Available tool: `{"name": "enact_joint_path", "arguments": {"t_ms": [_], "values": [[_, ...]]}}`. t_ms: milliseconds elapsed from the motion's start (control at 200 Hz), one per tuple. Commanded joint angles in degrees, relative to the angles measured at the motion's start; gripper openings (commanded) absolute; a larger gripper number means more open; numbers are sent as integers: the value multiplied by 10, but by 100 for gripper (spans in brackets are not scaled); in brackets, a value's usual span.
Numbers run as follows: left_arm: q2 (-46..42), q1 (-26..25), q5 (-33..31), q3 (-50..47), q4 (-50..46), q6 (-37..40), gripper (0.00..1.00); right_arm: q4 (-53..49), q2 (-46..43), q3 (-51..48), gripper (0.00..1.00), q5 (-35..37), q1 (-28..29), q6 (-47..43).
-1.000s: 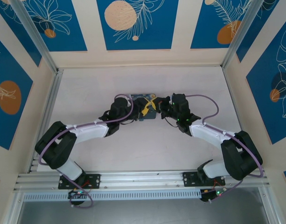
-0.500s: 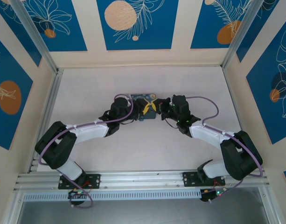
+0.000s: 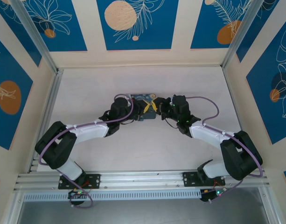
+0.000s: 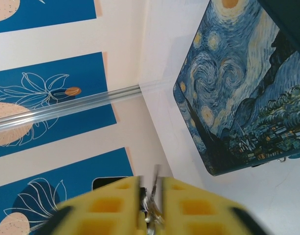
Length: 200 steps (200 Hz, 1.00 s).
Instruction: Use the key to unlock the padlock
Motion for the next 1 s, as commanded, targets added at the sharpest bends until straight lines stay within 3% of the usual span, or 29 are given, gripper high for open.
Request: {"name": "enact_joint_path", "arguments": {"t_ms": [0, 120, 295, 485, 695, 820, 995], "values": [[-18, -2, -14, 13, -25, 55, 0, -11, -31, -19, 45, 15, -13, -11], [-41, 8, -7, 18, -71, 158, 0, -79, -82, -25, 51, -2, -43, -51], [-75, 28, 47, 73, -186, 389, 0, -191, -151, -14, 53, -41, -89, -158], [-90, 31, 102, 147, -301, 605, 0, -193, -138, 25, 51, -189, -148, -295], [-77, 62, 208, 160, -279, 650, 0, -114, -111, 35, 45, -332, -193, -382], [-55, 78, 274, 171, -263, 646, 0, -69, -104, 34, 44, -381, -200, -399], [-18, 82, 320, 196, -269, 650, 0, -34, -73, 47, 42, -423, -193, -399]]}}
